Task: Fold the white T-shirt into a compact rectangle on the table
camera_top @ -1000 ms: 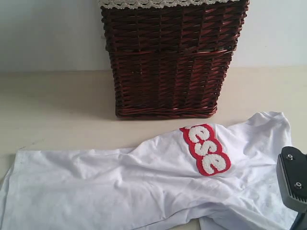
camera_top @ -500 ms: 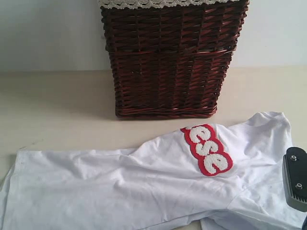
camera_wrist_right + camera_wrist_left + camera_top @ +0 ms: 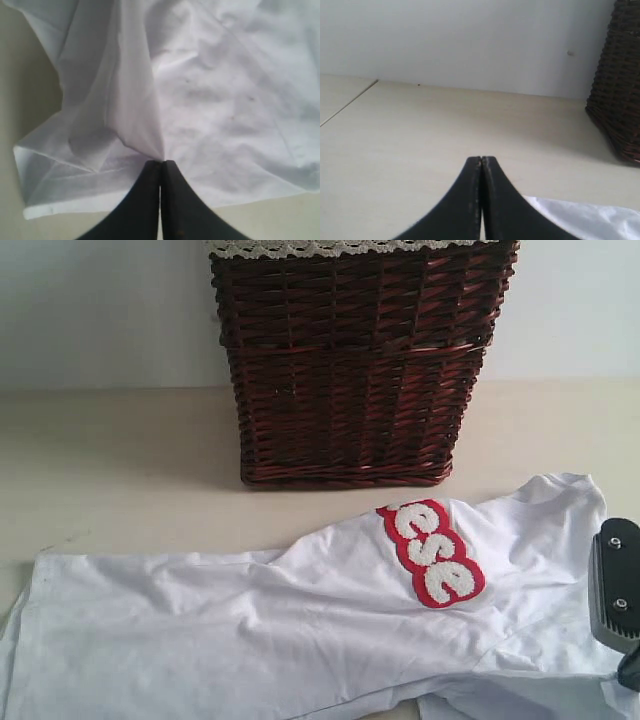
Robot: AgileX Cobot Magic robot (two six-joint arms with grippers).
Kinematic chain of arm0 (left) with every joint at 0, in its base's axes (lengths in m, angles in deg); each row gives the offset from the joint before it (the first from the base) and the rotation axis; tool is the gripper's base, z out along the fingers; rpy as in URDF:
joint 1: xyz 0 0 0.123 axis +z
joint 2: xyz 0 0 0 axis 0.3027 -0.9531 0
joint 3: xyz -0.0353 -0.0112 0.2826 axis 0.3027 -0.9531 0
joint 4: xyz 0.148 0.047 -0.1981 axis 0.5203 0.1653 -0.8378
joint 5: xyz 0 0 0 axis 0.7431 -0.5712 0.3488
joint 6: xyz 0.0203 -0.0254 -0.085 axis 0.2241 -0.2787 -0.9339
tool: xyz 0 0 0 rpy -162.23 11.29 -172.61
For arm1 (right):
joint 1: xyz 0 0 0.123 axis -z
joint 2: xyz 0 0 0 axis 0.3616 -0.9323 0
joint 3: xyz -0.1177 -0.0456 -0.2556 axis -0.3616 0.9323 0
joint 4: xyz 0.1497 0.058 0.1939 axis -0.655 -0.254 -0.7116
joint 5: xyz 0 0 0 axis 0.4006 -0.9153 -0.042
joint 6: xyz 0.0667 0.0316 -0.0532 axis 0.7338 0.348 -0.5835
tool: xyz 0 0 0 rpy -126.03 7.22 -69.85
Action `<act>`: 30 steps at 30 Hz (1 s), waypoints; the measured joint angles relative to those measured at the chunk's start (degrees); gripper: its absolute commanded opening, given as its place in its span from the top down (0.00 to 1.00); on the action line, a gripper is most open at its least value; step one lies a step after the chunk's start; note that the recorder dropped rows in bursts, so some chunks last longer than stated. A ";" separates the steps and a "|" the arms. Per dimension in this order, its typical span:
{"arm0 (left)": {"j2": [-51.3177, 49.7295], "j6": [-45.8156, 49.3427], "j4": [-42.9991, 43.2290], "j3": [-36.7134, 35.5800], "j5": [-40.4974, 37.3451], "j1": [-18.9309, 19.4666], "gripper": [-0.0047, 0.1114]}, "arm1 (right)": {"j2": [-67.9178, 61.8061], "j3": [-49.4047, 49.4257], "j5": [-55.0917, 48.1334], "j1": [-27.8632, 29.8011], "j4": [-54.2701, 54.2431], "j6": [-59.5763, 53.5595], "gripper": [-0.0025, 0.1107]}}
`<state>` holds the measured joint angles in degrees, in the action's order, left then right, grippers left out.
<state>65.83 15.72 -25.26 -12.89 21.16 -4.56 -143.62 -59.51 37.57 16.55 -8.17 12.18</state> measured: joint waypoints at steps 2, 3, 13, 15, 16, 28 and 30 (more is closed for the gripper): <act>0.00 0.00 0.00 0.00 0.00 0.00 0.96 | 1.47 0.00 0.12 0.00 -0.11 0.00 0.98; 0.00 0.00 0.00 0.00 0.00 0.00 0.96 | 2.33 0.00 0.12 0.00 -0.22 0.00 0.98; 0.00 0.00 0.00 0.00 -0.11 0.00 0.96 | 6.96 0.00 5.71 0.00 -4.50 -1.77 0.98; 0.00 0.00 0.00 0.00 -0.11 0.00 0.96 | 6.96 0.00 6.96 0.00 -5.23 -3.35 0.98; 0.00 0.00 0.00 0.00 -0.11 0.00 0.96 | 6.96 0.00 7.99 0.00 -5.94 -4.41 0.98; 0.00 0.00 0.00 0.00 -0.30 0.00 0.96 | 1.53 0.06 17.78 0.00 -18.55 -25.02 0.98; 0.00 0.00 0.00 0.00 -0.30 0.00 0.96 | -0.99 0.06 18.36 0.00 -19.85 -26.65 0.98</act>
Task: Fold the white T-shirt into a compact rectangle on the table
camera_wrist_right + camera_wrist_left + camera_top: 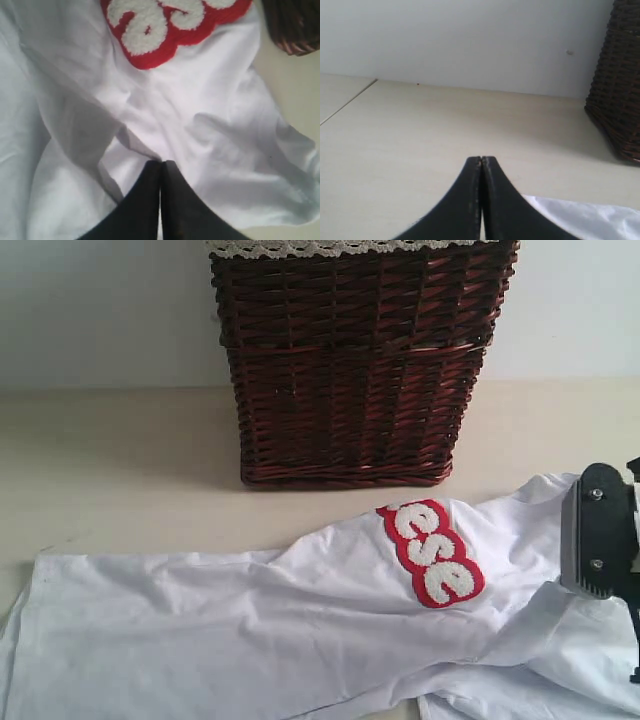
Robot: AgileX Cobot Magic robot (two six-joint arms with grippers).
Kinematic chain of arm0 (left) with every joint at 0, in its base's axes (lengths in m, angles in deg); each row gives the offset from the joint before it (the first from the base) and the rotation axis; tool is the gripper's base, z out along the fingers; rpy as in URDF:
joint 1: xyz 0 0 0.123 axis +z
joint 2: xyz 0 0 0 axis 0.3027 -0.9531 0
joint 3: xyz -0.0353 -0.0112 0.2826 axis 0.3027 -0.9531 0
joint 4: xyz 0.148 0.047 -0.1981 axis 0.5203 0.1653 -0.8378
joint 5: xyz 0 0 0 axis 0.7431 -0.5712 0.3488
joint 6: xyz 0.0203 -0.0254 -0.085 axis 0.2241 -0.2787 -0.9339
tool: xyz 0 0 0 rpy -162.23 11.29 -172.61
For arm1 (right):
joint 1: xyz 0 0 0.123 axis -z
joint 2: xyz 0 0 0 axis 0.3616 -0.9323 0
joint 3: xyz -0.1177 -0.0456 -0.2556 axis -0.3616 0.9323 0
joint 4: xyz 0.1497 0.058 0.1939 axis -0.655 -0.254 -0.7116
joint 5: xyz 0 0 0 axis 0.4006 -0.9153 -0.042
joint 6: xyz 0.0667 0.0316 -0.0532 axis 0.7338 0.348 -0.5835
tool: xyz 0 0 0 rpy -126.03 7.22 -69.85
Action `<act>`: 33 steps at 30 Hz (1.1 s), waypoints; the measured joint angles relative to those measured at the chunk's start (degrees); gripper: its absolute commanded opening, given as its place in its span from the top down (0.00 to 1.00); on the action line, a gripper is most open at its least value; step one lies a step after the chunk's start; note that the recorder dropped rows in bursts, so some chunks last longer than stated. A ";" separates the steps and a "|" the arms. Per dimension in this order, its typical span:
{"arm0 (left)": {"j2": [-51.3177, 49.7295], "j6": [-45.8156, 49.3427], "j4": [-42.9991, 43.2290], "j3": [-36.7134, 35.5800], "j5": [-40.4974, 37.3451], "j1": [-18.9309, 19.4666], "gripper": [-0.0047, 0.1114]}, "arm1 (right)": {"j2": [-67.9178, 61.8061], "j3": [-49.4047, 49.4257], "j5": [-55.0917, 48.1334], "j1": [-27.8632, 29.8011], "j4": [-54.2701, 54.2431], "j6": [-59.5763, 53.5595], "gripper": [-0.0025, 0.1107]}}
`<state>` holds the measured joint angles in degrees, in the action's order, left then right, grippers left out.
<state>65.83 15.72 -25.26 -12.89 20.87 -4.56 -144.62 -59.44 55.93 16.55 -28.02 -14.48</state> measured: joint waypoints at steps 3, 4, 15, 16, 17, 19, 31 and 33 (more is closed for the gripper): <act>0.00 0.00 0.00 0.00 0.00 0.00 0.96 | -3.85 0.00 3.67 0.00 -3.07 -1.00 0.98; 0.00 0.00 0.00 0.00 0.00 0.00 0.96 | -4.77 0.00 5.72 0.00 -4.83 -1.35 0.98; 0.00 -0.08 0.00 0.00 0.00 0.00 0.96 | -8.10 -6.42 10.80 0.00 -8.25 -5.77 0.98; 0.00 -0.08 0.00 0.00 0.00 0.00 0.96 | -8.90 -7.14 10.80 0.00 -8.25 -6.08 0.98; 0.00 -0.08 0.00 0.00 0.00 0.00 0.96 | -9.71 -7.68 10.80 0.00 -8.25 -6.54 0.98; 0.00 -0.08 0.00 0.00 0.00 0.00 0.96 | -11.25 -8.88 10.40 0.00 -8.25 -7.66 0.98; 0.00 -0.08 0.00 0.00 0.00 0.00 0.96 | -15.52 -11.06 7.05 0.00 -13.31 -10.25 0.79; 0.00 -0.08 0.00 0.00 0.00 0.00 0.96 | -15.75 -11.06 6.79 0.00 -15.66 -10.25 0.70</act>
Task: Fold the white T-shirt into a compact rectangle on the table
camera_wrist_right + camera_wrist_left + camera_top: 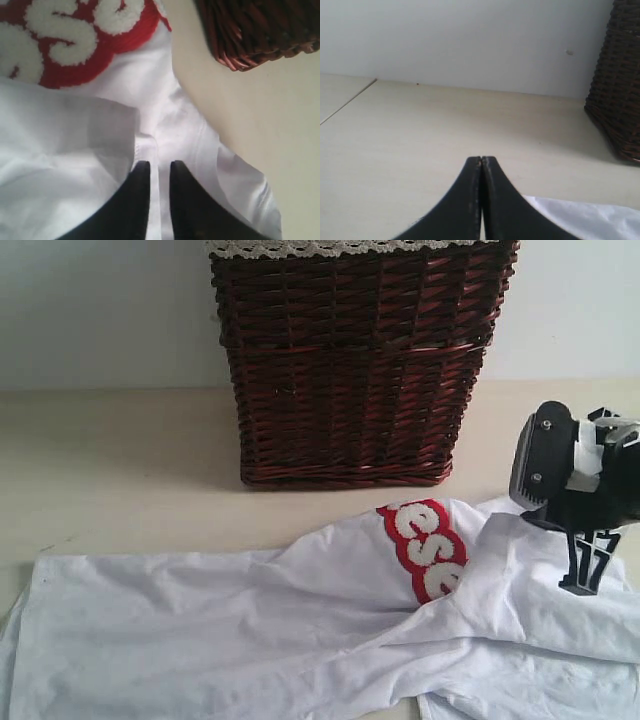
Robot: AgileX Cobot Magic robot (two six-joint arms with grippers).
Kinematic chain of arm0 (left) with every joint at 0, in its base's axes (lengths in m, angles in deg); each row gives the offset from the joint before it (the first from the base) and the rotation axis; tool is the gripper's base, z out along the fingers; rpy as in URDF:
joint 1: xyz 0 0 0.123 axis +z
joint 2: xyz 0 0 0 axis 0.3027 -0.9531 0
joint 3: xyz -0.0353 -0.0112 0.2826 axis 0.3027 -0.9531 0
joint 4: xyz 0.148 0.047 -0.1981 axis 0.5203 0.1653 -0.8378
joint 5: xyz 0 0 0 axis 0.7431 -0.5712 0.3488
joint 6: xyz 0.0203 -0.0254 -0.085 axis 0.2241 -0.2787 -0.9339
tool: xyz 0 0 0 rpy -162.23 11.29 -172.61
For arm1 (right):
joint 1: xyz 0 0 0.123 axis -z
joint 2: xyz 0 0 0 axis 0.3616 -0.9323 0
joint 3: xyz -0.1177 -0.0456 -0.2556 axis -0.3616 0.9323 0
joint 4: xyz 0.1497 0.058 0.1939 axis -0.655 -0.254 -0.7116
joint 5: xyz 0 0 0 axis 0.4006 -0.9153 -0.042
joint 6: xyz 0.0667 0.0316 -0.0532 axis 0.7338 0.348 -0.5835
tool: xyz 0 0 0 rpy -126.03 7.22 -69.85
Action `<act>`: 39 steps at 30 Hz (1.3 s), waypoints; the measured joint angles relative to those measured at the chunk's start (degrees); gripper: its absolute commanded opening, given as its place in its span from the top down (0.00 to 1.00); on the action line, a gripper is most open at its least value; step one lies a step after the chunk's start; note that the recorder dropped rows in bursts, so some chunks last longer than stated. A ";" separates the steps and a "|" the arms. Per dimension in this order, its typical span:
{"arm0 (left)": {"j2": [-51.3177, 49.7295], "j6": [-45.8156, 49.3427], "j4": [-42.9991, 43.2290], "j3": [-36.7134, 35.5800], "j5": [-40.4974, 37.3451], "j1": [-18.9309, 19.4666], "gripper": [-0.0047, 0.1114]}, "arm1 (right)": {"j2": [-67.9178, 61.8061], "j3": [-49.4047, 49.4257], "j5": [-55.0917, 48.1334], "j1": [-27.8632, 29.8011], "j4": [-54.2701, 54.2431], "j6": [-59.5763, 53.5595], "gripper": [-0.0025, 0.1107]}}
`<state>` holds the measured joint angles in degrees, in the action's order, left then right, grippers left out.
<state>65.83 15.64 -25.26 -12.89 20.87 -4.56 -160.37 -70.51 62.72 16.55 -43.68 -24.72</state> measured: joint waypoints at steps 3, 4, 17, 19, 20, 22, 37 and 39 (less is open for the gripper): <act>0.00 0.00 0.00 0.00 0.00 0.00 0.96 | 0.00 0.00 -0.20 0.00 -3.24 0.00 0.58; 0.00 0.00 0.00 0.00 0.00 0.00 0.96 | 0.00 0.00 -0.20 0.00 -4.09 0.00 0.55; 0.00 0.00 0.00 0.00 0.00 0.00 0.96 | 6.94 0.00 -0.75 0.00 -16.11 -0.48 0.52; 0.00 0.00 0.00 0.00 -0.05 0.00 0.96 | 9.91 -0.10 -6.65 0.00 -16.45 1.33 0.52; 0.00 0.00 0.00 0.00 -0.05 0.00 0.96 | 11.41 -0.14 -12.07 0.00 -15.90 1.70 0.52; 0.00 0.00 0.00 0.00 -0.05 0.00 0.96 | 13.43 -0.17 -24.98 -0.28 -13.48 2.00 0.52; 0.00 0.00 0.00 0.00 -0.05 0.00 0.96 | 3.52 13.72 -23.62 -9.47 1.48 -10.79 0.52; 0.00 0.00 0.00 0.00 -0.05 0.00 0.96 | 2.43 13.72 -22.79 -9.47 0.10 -11.03 0.52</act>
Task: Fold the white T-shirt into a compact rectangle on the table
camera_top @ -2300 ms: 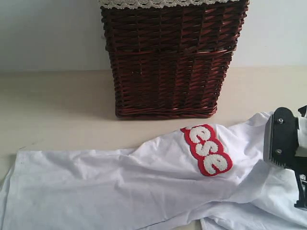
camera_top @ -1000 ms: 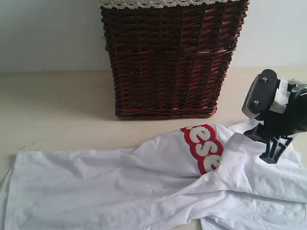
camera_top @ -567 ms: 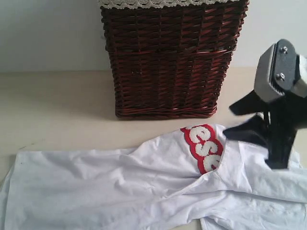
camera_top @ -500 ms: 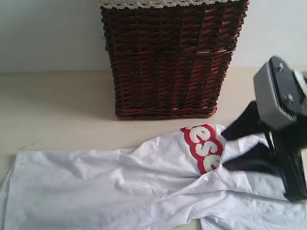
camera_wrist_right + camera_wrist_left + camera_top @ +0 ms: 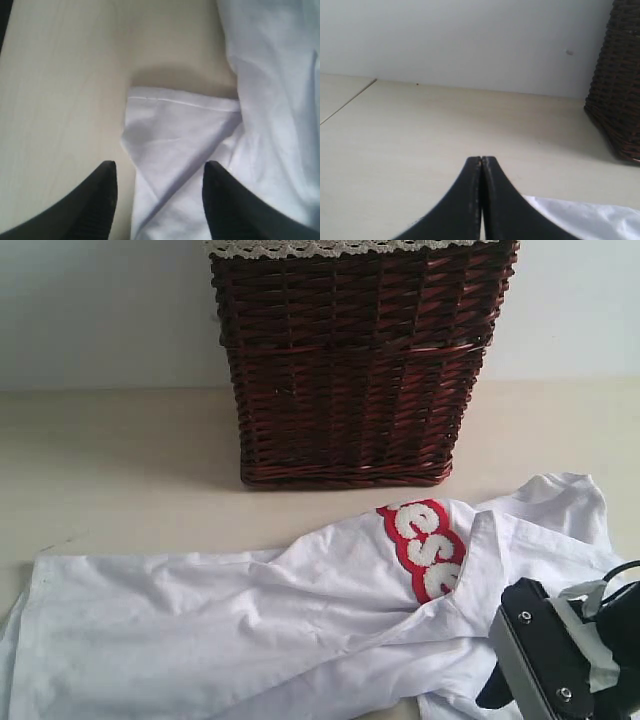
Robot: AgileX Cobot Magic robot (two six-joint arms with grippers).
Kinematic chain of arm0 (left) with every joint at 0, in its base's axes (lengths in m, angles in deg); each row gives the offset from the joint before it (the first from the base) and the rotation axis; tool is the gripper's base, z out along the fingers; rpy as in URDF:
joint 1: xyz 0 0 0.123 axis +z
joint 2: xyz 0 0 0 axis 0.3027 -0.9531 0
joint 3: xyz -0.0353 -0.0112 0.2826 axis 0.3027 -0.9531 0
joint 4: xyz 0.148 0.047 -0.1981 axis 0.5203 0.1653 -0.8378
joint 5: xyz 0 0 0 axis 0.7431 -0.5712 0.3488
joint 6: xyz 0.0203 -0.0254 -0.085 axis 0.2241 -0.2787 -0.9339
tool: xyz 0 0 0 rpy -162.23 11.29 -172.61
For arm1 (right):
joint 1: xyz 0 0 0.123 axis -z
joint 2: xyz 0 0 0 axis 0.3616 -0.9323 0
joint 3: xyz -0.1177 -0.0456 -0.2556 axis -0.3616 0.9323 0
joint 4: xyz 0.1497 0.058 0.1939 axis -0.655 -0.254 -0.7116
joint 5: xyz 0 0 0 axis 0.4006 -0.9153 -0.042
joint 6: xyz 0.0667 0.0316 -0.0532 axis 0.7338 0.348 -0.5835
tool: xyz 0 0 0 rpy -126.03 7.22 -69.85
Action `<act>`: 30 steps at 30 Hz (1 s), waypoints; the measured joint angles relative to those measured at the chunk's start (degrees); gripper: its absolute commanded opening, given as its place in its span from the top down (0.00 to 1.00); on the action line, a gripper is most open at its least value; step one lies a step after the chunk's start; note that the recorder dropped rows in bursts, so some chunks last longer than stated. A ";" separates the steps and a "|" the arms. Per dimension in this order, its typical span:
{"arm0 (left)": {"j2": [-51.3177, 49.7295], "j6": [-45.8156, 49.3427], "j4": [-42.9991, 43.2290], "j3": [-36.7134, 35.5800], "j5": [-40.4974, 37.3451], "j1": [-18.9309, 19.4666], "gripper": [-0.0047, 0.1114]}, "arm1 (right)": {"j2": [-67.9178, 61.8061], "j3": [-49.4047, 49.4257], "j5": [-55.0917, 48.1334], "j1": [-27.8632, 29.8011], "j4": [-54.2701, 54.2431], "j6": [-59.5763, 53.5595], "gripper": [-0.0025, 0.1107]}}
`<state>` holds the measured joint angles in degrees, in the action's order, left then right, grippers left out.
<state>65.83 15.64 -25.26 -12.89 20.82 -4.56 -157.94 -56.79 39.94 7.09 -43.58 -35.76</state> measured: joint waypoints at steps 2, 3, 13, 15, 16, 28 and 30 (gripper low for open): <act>0.00 0.00 0.00 0.00 0.00 0.00 0.96 | -2.26 0.00 0.42 0.00 -0.67 -0.14 0.52; 0.00 0.00 0.00 0.00 0.00 0.00 0.96 | -3.50 0.00 0.67 0.00 -0.80 -0.14 0.52; 0.00 0.00 0.00 0.00 0.00 0.00 0.96 | -6.23 0.00 2.11 0.00 -1.16 -0.24 0.58; 0.00 0.00 0.00 0.00 0.00 0.00 0.96 | -6.23 0.00 1.57 0.00 -1.31 -0.24 0.58; 0.00 0.00 0.00 0.00 0.00 0.00 0.96 | -6.23 0.00 1.15 0.00 -1.63 -0.24 0.58; 0.00 0.00 0.00 0.00 0.00 0.00 0.96 | -6.73 0.00 3.24 0.00 -3.51 -0.24 0.66; 0.00 0.00 0.00 0.00 0.00 0.00 0.96 | -6.84 0.00 3.24 0.00 -3.51 -0.24 0.78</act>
<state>65.83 15.64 -25.26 -12.89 20.82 -4.56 -164.78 -56.79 43.18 7.09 -47.09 -36.00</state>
